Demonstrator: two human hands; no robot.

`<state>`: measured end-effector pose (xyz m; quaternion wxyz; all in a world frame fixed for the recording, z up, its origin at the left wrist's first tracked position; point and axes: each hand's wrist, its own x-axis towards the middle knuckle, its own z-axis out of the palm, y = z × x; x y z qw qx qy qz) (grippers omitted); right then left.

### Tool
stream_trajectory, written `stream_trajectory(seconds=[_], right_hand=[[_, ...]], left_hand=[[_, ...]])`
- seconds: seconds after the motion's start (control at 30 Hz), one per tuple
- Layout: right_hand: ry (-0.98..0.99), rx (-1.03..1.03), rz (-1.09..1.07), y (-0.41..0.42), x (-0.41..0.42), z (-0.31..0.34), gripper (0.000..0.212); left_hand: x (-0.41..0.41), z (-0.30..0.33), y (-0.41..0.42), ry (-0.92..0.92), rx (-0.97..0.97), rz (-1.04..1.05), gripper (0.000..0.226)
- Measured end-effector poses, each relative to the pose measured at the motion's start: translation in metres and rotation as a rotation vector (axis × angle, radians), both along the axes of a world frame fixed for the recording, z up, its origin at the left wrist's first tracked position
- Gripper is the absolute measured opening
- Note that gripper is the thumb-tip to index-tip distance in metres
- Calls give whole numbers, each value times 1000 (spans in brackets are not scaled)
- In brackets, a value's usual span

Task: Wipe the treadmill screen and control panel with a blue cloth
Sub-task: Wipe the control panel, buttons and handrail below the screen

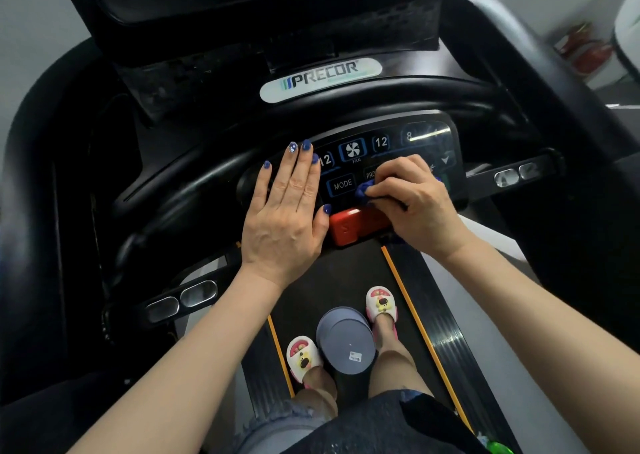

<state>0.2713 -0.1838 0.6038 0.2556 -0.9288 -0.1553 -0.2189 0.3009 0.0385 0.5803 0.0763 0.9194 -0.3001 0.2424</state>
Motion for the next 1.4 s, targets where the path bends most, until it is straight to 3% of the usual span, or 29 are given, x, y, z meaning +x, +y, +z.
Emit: stream_trajectory(seconds=[0.4,0.87,1.27,1.4], right_hand=[[15,43,-81,5,-5,-4,15],[-75,189,-187,20,17,1,11],[-183,21,-142,19,38,12,5],[-152,94,-152,30,43,16,3]], left_hand=[[-1,10,-18,66,-126,52,56],[-1,6,-20,51,-88,106,56],[-2,6,-21,35,-77,111,56],[-2,5,-21,34,-69,120,55]])
